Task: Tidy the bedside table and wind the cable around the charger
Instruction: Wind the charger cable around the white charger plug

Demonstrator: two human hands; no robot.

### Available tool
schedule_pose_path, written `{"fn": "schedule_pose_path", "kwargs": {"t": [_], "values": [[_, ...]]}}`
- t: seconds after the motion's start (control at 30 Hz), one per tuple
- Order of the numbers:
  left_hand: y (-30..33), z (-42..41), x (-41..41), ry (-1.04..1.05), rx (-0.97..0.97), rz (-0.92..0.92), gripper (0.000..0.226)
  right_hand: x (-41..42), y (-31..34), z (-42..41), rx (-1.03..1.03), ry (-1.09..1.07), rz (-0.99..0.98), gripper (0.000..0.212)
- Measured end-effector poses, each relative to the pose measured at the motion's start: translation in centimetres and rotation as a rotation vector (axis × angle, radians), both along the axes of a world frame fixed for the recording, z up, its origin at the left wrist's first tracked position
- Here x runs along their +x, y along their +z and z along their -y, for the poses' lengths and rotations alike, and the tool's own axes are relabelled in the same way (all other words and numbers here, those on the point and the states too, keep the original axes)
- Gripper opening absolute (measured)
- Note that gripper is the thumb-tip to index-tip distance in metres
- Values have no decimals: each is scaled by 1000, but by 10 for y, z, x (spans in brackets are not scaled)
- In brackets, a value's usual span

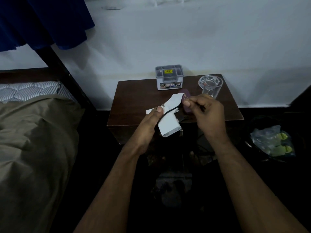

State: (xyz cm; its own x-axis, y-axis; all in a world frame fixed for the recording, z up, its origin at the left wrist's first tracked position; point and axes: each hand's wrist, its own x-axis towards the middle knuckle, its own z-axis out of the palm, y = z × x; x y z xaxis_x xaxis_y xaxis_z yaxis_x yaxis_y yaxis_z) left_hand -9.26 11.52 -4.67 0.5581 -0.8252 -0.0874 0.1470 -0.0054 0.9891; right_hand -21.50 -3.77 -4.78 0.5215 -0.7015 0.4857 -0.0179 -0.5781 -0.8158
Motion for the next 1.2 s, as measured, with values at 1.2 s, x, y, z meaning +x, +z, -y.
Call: {"fn": "schedule_pose_path", "kwargs": {"t": [1.2], "values": [[-1,9,6,417,-196,-82,31,23,-17,-45,27,413,-489,20]]}}
